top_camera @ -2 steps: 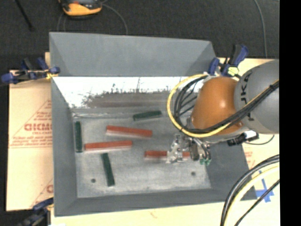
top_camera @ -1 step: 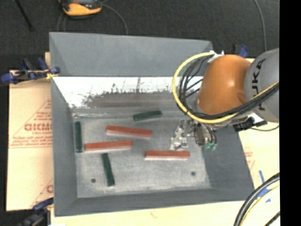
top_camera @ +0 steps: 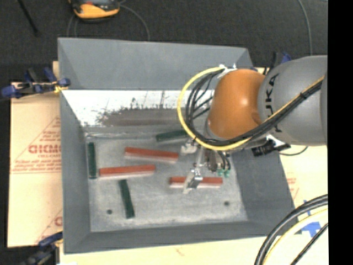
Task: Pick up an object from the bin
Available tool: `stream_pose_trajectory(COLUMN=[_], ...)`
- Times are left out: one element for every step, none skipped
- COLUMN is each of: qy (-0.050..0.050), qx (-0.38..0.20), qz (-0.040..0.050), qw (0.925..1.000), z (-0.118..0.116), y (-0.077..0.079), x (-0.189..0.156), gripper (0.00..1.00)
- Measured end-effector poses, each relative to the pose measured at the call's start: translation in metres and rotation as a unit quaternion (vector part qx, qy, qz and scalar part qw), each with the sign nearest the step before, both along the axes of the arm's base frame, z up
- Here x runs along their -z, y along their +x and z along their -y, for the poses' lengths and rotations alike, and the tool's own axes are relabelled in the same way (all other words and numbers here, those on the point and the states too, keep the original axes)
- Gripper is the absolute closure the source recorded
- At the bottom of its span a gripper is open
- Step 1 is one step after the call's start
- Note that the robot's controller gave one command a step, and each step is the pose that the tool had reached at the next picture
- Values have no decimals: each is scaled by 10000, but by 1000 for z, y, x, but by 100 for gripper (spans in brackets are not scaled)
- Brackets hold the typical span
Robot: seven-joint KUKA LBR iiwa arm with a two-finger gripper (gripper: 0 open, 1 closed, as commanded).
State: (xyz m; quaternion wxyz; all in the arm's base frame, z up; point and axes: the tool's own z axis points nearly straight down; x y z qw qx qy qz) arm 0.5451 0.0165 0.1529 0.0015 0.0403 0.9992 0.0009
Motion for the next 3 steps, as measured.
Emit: stream_pose_trajectory(qy=[0, 14, 15], qx=[-1, -568, -568], qz=[2, -64, -73], qw=[10000, 9984, 9984], z=[-1, 47, 47], y=[0, -39, -39], x=[0, 74, 75], gripper=[0, 100, 100])
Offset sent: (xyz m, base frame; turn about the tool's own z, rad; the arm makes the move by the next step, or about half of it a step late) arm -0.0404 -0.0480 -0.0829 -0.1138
